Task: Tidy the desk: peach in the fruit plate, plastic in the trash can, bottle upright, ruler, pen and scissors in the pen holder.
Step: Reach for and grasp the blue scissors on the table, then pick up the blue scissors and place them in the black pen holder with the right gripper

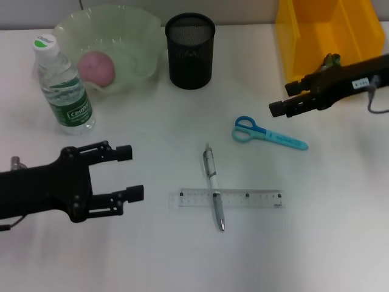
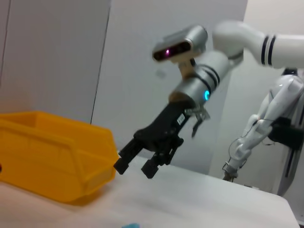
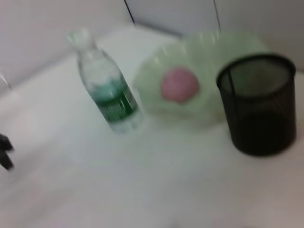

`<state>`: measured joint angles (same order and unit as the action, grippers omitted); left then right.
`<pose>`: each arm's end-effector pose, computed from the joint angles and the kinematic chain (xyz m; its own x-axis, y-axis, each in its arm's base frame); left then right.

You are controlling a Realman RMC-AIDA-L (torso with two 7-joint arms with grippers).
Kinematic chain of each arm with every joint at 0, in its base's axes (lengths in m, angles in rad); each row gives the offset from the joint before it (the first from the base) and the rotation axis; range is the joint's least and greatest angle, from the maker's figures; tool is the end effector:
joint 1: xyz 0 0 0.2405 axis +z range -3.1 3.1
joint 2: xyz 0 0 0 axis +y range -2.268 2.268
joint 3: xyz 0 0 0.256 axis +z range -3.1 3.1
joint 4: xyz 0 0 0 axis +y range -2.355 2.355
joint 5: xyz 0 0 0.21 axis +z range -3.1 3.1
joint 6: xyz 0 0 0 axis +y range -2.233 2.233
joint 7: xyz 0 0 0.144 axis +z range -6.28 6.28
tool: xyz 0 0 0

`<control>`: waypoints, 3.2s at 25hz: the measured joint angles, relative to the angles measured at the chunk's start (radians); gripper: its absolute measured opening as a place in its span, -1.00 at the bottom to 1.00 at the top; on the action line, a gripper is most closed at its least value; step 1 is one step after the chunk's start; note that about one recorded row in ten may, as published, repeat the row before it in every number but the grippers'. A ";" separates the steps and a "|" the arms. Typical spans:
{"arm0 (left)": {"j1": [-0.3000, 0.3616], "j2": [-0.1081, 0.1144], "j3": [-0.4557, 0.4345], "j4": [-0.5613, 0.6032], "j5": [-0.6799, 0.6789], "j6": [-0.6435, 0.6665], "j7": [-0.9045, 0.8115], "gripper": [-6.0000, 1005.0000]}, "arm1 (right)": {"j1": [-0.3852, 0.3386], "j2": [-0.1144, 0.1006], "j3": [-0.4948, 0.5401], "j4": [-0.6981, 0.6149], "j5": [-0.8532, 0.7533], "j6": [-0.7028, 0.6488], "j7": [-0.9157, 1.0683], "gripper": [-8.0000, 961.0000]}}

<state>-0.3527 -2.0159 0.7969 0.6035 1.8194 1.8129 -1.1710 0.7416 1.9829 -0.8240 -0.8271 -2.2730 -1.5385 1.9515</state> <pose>-0.2864 0.2606 0.0172 0.7569 0.2340 0.6102 0.3314 -0.9422 -0.0498 0.2151 0.3928 0.0376 0.8091 -0.5576 -0.1855 -0.5848 -0.7951 -0.1609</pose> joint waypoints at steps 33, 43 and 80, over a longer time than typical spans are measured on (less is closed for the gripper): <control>-0.016 -0.006 0.001 -0.070 0.012 -0.083 0.027 0.57 | 0.231 0.102 -0.423 0.119 -0.408 0.297 0.106 0.21; -0.029 -0.009 0.005 -0.070 0.012 -0.103 0.010 0.57 | 0.253 0.106 -0.424 0.193 -0.403 0.352 0.100 -0.07; -0.028 -0.005 0.001 -0.069 0.012 -0.103 0.004 0.57 | 0.192 0.100 -0.440 0.074 -0.256 0.312 0.103 -0.48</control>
<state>-0.3808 -2.0213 0.7976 0.5347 1.8310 1.7098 -1.1673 0.9335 2.0827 -1.2636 -0.7529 -2.5295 -1.2263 2.0545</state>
